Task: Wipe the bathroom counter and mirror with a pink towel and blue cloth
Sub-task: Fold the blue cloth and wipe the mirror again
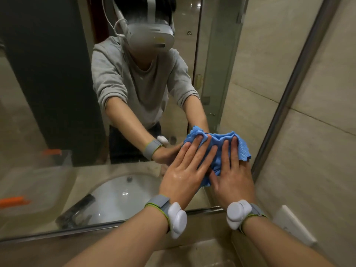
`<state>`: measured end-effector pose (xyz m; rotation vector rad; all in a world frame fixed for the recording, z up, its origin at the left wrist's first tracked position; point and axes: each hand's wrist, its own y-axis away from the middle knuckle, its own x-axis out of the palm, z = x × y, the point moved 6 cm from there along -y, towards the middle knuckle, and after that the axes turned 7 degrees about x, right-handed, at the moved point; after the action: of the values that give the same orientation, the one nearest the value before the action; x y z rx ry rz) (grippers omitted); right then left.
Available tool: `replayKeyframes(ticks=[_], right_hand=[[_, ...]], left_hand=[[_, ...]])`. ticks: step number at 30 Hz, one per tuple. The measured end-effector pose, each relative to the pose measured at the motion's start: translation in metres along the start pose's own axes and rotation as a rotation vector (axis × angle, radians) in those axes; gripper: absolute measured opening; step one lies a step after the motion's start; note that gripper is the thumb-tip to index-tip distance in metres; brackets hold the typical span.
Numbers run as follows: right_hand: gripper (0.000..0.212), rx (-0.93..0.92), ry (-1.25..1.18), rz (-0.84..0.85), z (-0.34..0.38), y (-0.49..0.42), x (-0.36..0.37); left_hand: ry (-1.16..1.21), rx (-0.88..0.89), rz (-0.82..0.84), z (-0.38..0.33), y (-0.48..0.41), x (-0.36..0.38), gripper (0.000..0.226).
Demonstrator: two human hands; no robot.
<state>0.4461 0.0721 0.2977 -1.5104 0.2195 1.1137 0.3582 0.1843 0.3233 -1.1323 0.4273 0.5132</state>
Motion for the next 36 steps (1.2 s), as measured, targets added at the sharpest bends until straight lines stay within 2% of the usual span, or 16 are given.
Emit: replayKeyframes(ticks=[8,13,17,23,31,36], right_hand=[[0.098,0.131,-0.029,0.076,-0.035,0.017,0.003],[0.096,0.242,-0.080,0.124,-0.039,0.036,0.017],[0.098,0.322,-0.185,0.177,-0.035,0.058,0.038],[0.101,0.399,-0.212,0.283,-0.017,0.091,0.070],[0.101,0.354,-0.290,0.291,0.032,0.126,0.086],[0.104,0.325,-0.273,0.273,0.064,0.133,0.090]], left_hand=[[-0.038,0.133,0.003,-0.031,-0.019,0.021,0.057],[-0.100,0.219,0.029,-0.046,-0.016,0.036,0.054],[-0.139,0.296,0.077,-0.056,-0.003,0.048,0.054],[-0.181,0.406,0.166,-0.059,0.030,0.060,0.054],[-0.188,0.442,0.219,-0.030,0.087,0.050,0.056],[-0.171,0.381,0.233,-0.005,0.113,0.037,0.056]])
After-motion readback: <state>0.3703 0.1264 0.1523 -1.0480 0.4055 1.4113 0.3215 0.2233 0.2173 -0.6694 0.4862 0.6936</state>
